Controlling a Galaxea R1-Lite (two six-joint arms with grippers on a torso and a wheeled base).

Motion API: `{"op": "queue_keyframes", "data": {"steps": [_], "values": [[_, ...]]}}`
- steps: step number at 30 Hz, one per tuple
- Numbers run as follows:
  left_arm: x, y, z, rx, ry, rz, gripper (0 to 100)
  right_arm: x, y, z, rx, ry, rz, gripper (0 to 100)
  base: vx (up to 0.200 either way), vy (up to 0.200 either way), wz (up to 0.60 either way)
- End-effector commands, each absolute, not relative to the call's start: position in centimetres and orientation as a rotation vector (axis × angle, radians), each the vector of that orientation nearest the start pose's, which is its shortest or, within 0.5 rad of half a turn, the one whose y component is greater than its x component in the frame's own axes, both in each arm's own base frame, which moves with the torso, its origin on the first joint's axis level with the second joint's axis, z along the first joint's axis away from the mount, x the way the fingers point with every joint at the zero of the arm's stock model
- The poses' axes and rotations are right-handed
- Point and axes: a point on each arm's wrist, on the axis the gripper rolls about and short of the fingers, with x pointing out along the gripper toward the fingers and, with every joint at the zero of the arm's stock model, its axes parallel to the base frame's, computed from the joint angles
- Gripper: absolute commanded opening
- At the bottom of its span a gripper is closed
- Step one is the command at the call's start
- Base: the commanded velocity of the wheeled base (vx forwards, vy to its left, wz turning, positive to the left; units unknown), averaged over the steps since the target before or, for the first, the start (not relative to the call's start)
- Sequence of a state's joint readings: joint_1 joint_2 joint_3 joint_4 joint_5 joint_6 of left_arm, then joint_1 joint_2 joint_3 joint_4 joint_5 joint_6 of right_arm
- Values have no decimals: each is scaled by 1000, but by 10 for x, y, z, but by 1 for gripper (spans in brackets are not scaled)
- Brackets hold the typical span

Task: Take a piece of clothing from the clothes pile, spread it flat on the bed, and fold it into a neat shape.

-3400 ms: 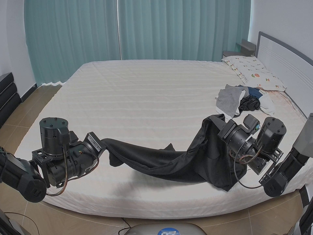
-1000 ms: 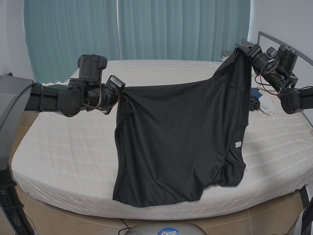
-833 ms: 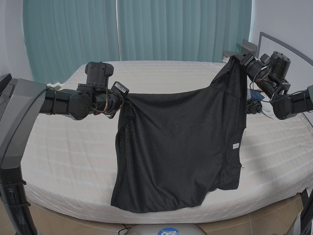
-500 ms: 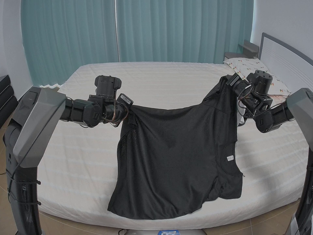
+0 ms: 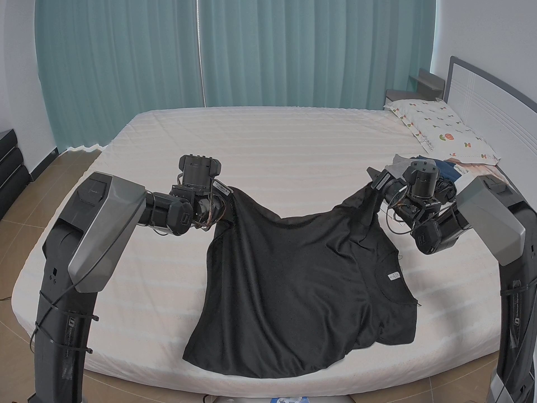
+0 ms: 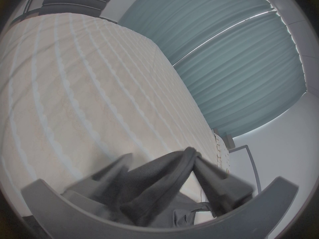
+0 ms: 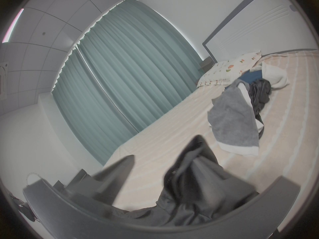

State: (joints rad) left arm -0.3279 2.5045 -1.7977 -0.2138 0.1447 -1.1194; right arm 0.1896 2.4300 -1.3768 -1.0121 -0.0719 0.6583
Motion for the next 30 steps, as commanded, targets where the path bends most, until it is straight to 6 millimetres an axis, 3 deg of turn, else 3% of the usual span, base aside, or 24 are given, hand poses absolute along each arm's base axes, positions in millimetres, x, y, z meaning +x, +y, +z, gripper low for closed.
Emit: {"op": "queue_keyframes", "data": {"steps": [1, 4, 13, 19, 23, 26, 30], "values": [[498, -163, 44, -960, 530, 157, 100, 476, 93, 38, 635, 165, 81, 100, 0, 0, 0], [505, -157, 33, -949, 516, 192, 100, 471, 89, 26, 623, 221, 55, 100, 0, 0, 0], [522, -121, 25, -863, 438, 289, 100, 471, 63, 21, 606, 256, -19, 100, 0, 0, 0], [523, -110, 22, -818, 444, 313, 100, 476, 47, 27, 623, 195, -42, 100, 0, 0, 0], [515, -107, 18, -795, 519, 353, 100, 466, 42, 26, 614, 236, -52, 100, 0, 0, 0], [506, -104, 29, -793, 553, 355, 100, 457, 38, 25, 613, 267, -54, 100, 0, 0, 0], [480, -100, 58, -830, 630, 273, 100, 434, 31, 19, 623, 355, -20, 100, 0, 0, 0]]}}
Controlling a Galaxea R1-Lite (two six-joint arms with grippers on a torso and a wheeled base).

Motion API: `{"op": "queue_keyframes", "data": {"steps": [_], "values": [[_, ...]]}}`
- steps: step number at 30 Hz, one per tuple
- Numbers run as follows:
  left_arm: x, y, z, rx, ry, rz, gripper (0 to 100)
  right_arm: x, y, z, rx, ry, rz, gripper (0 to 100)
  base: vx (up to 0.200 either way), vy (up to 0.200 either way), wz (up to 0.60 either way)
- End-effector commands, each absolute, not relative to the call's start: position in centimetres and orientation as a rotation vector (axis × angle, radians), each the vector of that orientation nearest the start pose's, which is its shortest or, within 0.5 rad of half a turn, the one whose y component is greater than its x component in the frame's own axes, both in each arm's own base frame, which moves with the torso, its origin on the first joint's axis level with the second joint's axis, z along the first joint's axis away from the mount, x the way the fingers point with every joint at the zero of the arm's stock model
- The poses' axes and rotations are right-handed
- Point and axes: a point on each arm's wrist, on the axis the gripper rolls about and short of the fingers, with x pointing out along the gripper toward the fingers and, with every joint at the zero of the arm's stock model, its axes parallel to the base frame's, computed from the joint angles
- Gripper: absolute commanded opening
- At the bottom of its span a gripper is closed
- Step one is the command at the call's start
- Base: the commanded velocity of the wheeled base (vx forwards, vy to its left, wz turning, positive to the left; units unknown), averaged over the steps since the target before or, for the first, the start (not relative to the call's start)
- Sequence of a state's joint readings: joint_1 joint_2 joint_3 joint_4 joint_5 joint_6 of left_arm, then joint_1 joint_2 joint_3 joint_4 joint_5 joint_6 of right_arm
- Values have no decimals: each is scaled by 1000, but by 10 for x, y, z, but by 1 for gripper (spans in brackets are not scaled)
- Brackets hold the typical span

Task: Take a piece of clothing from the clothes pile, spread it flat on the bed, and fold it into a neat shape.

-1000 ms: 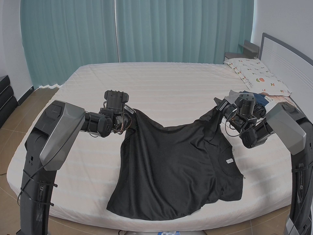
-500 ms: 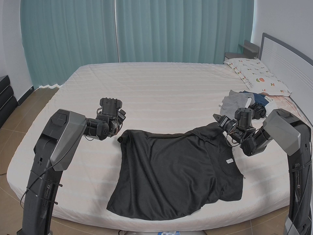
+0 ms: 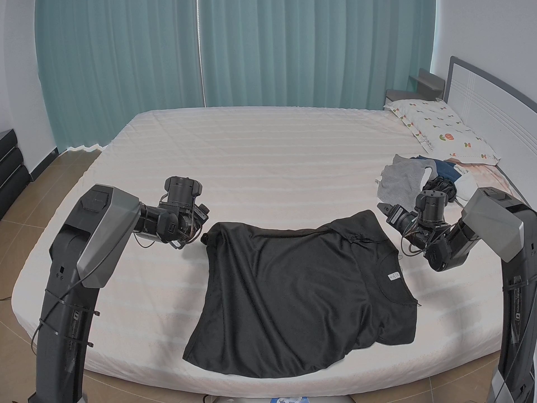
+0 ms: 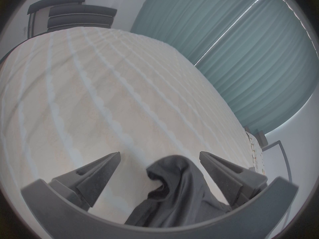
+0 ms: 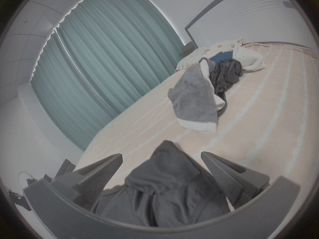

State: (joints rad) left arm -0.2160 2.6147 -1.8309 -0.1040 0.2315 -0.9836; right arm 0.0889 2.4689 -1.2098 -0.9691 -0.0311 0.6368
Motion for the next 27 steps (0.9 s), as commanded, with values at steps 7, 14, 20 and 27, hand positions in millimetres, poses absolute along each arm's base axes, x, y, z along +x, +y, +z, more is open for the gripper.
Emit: {"op": "queue_keyframes", "data": {"steps": [7, 14, 20, 27], "values": [[425, -93, 67, -871, 697, 160, 100, 390, 26, 11, 702, 471, -15, 100, 0, 0, 0], [365, -94, 53, -888, 756, 99, 100, 350, 21, 21, 808, 514, -6, 100, 0, 0, 0], [327, -103, 37, -933, 768, 67, 100, 321, 5, 7, 908, 562, 8, 100, 0, 0, 0], [309, -108, 27, -960, 799, 71, 100, 304, -8, 0, 942, 577, 35, 100, -29, 0, 0]]}}
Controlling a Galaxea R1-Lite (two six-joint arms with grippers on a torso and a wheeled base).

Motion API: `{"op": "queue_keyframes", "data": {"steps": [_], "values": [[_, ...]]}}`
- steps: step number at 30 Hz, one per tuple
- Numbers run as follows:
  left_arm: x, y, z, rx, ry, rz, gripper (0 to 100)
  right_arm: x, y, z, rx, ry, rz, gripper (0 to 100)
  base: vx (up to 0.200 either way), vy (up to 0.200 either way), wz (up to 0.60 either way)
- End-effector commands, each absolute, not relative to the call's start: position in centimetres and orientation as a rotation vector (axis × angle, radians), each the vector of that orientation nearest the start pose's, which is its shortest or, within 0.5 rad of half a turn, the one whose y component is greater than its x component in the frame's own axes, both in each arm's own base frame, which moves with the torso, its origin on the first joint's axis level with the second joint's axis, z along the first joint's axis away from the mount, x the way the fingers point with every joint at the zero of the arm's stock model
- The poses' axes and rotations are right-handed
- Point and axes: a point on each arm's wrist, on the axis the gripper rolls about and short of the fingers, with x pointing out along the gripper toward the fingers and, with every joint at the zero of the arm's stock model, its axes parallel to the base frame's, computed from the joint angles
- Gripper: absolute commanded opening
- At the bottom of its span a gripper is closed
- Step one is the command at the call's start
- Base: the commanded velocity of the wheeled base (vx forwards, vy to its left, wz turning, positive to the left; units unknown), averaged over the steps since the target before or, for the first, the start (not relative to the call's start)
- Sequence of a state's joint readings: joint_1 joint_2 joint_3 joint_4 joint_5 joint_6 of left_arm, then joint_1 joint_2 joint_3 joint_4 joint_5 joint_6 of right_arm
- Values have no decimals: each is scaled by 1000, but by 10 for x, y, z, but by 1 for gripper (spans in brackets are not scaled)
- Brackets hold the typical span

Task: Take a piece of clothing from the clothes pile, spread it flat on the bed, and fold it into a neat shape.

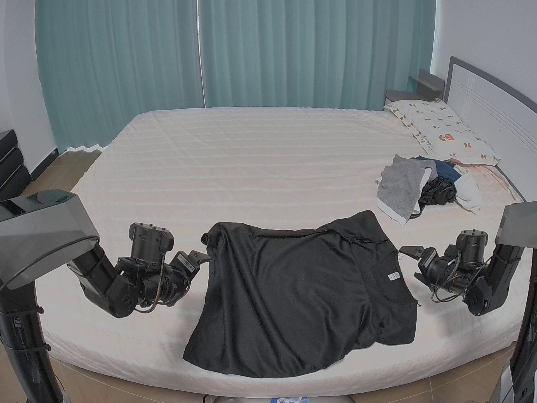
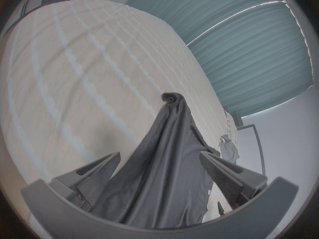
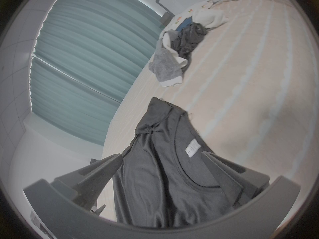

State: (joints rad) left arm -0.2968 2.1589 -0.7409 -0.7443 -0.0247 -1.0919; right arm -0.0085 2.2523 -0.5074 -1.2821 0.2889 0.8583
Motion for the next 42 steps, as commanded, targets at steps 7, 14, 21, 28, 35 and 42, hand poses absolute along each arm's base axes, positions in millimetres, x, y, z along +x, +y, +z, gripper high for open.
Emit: {"op": "queue_keyframes", "data": {"steps": [7, 14, 21, 28, 35, 42], "values": [[296, -104, 12, -952, 864, 113, 100, 293, -4, -5, 935, 620, 29, 100, -200, 0, 0], [290, -103, 7, -934, 881, 112, 100, 293, -7, -10, 932, 630, 20, 100, -200, 0, 0], [286, -110, -3, -890, 909, 107, 100, 292, -7, -18, 894, 654, 19, 100, 0, 0, 0], [285, -113, -15, -803, 901, 139, 100, 290, -8, -22, 870, 668, 17, 100, 0, 0, 0], [285, -123, -24, -740, 905, 136, 100, 290, -8, -23, 854, 670, 20, 100, 0, 0, 0], [294, -127, -26, -723, 891, 116, 100, 290, -7, -23, 851, 671, 23, 100, 0, 0, 0]]}}
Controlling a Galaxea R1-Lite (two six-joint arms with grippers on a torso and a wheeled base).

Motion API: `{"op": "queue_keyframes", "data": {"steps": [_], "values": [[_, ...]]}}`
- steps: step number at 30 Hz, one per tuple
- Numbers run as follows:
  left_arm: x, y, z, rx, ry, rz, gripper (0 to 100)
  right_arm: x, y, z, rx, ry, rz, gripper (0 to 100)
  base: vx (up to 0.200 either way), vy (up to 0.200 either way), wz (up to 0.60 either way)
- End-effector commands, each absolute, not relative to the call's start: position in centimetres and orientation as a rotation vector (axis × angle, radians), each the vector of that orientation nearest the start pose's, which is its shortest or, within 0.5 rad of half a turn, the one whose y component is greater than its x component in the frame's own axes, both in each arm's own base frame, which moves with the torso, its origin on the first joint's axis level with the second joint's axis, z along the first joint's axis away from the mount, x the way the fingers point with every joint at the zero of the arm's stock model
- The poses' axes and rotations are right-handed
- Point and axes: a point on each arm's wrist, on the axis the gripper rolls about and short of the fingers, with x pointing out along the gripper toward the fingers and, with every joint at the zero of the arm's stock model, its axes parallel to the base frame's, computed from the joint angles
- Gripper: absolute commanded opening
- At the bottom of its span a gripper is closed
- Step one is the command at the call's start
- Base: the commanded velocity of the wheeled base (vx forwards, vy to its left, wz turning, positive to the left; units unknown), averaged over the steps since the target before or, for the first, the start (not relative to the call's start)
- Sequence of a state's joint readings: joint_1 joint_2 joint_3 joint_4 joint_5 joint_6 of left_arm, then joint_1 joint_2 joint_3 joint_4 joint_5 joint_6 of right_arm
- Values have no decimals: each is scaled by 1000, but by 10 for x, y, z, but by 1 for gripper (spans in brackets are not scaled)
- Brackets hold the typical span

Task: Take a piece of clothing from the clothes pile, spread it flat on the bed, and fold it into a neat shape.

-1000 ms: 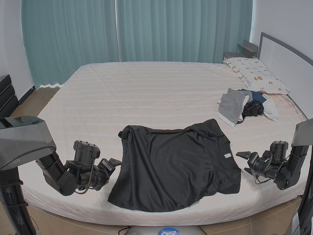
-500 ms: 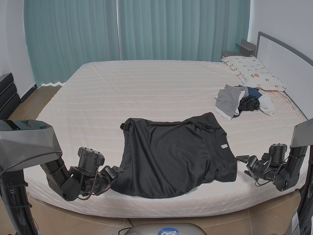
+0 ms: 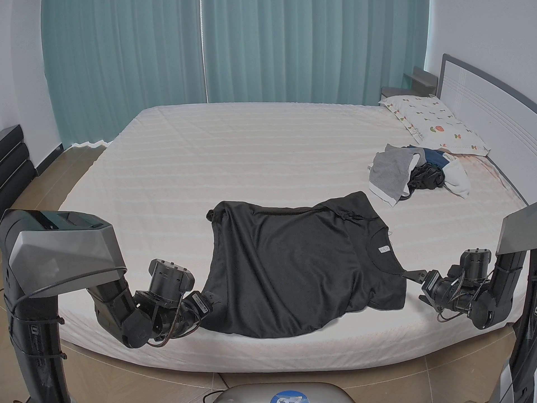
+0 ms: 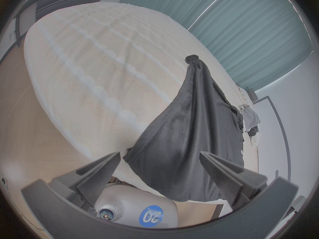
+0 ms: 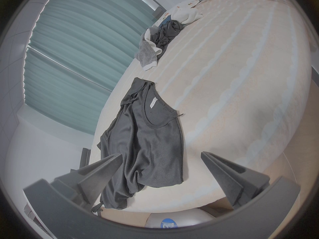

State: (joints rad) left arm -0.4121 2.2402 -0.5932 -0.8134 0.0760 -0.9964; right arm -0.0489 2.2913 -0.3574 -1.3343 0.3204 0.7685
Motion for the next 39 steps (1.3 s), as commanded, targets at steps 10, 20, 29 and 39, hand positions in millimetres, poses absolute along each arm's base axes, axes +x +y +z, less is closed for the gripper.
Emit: {"op": "queue_keyframes", "data": {"steps": [10, 20, 29, 39], "values": [[297, -125, -31, -676, 891, 121, 0, 290, -6, -23, 834, 669, 24, 100, 0, 0, 0], [292, -111, -21, -680, 848, 188, 0, 290, -7, -24, 828, 672, 23, 100, 0, 0, 0], [308, -83, 18, -846, 692, 235, 0, 292, -5, -34, 797, 697, 28, 100, 0, 0, 0], [324, -68, 25, -976, 620, 296, 0, 307, -2, -40, 796, 676, 42, 100, 0, 0, 0]]}}
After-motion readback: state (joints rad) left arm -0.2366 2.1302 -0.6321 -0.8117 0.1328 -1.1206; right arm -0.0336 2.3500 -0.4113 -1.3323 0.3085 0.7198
